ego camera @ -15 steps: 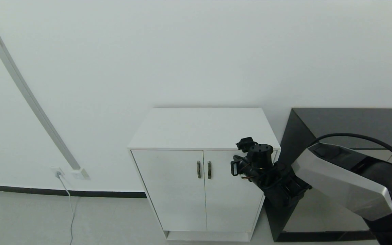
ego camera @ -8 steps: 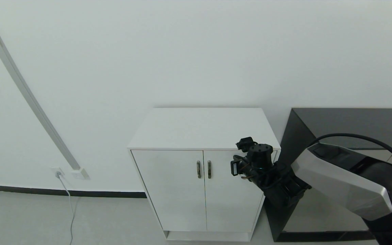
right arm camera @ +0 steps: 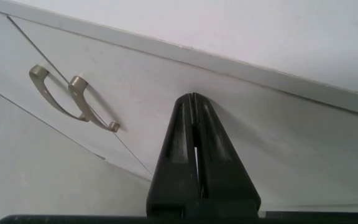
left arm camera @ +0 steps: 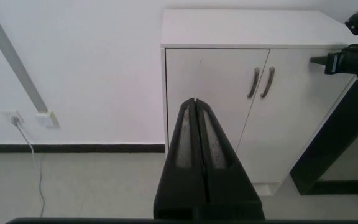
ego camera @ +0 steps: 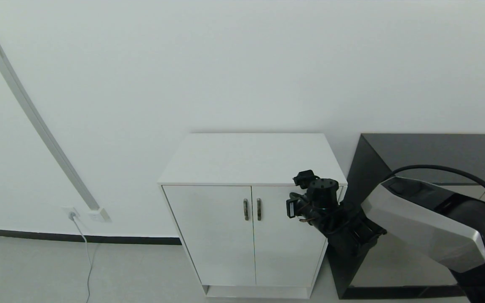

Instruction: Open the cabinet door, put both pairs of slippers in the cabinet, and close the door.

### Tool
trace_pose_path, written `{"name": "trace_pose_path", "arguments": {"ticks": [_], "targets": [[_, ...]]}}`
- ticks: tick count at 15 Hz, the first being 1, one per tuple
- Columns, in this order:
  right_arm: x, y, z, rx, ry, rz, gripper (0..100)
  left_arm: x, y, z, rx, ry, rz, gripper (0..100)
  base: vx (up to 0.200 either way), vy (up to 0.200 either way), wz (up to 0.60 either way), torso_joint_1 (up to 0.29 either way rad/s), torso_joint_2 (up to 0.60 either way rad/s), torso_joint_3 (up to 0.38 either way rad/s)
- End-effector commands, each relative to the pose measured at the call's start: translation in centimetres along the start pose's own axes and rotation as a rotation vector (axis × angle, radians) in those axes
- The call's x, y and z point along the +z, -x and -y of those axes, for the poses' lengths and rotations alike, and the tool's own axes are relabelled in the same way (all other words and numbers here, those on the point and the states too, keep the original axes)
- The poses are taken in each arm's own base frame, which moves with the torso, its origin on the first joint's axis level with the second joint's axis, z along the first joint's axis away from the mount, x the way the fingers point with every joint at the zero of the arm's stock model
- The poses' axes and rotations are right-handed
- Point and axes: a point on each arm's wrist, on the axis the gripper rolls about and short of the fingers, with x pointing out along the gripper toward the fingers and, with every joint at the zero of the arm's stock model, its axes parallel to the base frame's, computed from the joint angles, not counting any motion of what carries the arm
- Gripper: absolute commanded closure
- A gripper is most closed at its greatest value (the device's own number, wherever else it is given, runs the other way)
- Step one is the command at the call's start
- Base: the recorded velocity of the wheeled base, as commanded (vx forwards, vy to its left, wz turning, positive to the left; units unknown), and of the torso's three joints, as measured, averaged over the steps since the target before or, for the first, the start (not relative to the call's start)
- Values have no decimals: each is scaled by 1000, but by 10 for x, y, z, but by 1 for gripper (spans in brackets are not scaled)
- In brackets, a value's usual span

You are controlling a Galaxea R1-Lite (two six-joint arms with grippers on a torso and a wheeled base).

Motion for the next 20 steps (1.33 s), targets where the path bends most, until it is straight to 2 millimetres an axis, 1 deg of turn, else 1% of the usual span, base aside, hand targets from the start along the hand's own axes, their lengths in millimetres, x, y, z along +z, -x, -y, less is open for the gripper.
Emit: {"name": "trace_pose_path", "arguments": {"ticks": [1, 3, 5, 9, 11, 12, 13, 16, 17, 18, 19, 20], "targets": [[13, 15, -2, 8, -1, 8, 100, 0, 0, 0, 0, 1, -2, 100, 0, 0, 0, 0, 0, 0], [27, 39, -2, 13, -1, 15, 100, 0, 0, 0, 0, 1, 0, 100, 0, 0, 0, 0, 0, 0], [38, 68, 4, 6, -2, 19, 100, 0, 0, 0, 0, 3, 0, 100, 0, 0, 0, 0, 0, 0], [61, 140, 32, -35, -18, 53, 100, 0, 0, 0, 0, 3, 0, 100, 0, 0, 0, 0, 0, 0], [68, 172, 49, -72, -26, 60, 100, 0, 0, 0, 0, 3, -2, 100, 0, 0, 0, 0, 0, 0], [69, 181, 54, -84, -29, 62, 100, 0, 0, 0, 0, 3, 0, 100, 0, 0, 0, 0, 0, 0], [72, 204, 66, -120, -37, 76, 100, 0, 0, 0, 0, 3, 0, 100, 0, 0, 0, 0, 0, 0], [80, 240, 92, -206, -40, 120, 100, 0, 0, 0, 0, 3, -2, 100, 0, 0, 0, 0, 0, 0], [80, 247, 98, -232, -33, 123, 100, 0, 0, 0, 0, 4, 0, 100, 0, 0, 0, 0, 0, 0], [80, 260, 106, -268, -20, 135, 100, 0, 0, 0, 0, 4, 0, 100, 0, 0, 0, 0, 0, 0], [81, 268, 108, -282, -17, 148, 100, 0, 0, 0, 0, 4, 0, 100, 0, 0, 0, 0, 0, 0], [82, 281, 111, -301, -6, 166, 100, 0, 0, 0, 0, 4, 0, 100, 0, 0, 0, 0, 0, 0]]}}
